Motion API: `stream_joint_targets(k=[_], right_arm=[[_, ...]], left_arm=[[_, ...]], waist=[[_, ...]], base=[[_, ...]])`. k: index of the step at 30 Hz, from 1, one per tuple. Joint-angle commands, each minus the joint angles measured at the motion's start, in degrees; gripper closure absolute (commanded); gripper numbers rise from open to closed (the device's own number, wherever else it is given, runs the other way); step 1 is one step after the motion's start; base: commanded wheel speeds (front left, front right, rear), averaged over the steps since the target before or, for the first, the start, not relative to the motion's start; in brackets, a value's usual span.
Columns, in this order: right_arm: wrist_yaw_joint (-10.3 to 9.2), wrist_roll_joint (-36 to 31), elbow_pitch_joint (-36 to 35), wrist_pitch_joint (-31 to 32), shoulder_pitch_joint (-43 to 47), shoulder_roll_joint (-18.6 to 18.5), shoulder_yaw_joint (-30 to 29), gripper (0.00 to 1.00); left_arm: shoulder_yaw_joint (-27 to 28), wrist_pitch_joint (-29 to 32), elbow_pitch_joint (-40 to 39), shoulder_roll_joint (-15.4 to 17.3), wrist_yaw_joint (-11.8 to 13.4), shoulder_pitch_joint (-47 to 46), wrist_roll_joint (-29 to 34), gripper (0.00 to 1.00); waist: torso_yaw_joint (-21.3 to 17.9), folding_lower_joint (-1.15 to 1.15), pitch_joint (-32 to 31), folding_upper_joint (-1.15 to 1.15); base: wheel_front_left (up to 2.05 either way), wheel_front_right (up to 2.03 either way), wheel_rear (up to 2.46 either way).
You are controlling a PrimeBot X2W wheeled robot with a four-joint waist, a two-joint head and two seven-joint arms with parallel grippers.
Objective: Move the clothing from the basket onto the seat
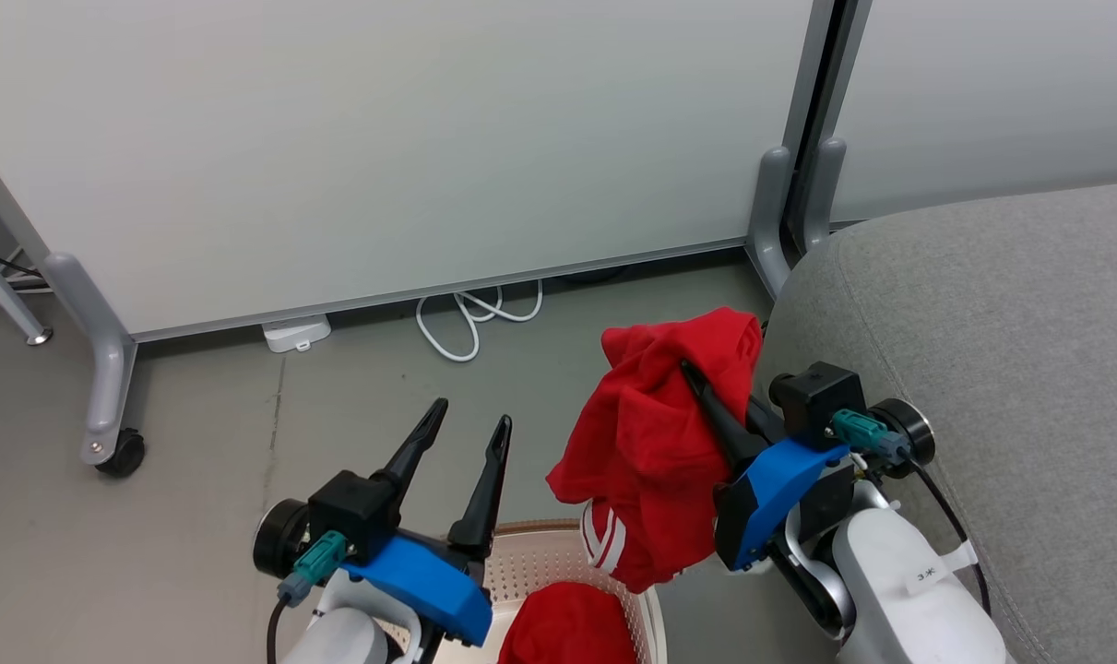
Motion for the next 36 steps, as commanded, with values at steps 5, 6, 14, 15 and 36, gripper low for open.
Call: stream_joint_targets(k=[5, 6, 14, 15, 36], right_arm=[[0.03, -0.34, -0.74, 0.21, 1.09, -0.18, -0.31, 1.00], [0.03, -0.33, -0.79, 0.29, 1.16, -0.18, -0.34, 1.00], [0.03, -0.50, -1.12, 0.72, 1.71, -0.18, -0.65, 1.00], [0.03, -0.43, -1.19, 0.74, 1.79, -0.18, -0.59, 1.00], [0.03, 0.31, -2.22, 0.59, 1.53, -0.19, -0.33, 1.00]], left_arm=[[3.66, -0.15, -0.50, -0.85, -1.81, 4.16, 3.03, 0.00], [4.21, -0.15, -0.43, -0.99, -2.03, 4.67, 3.57, 0.00], [7.62, -0.15, 0.21, -2.64, -3.85, 6.72, 6.54, 0.00], [7.89, -0.15, 0.28, -2.88, -4.00, 6.88, 6.78, 0.00], [9.84, -0.14, 0.87, -5.14, -5.45, 6.88, 9.84, 0.00]], waist=[[0.23, 0.00, -0.23, 0.00], [0.24, 0.00, -0.27, 0.00], [0.62, 0.00, -0.43, 0.00], [0.60, 0.00, -0.43, 0.00], [-9.84, 0.00, 1.70, 0.00]], base=[[0.00, 0.00, 0.00], [0.00, 0.00, 0.00], [0.00, 0.00, 0.00], [0.00, 0.00, 0.00], [0.00, 0.00, 0.00]])
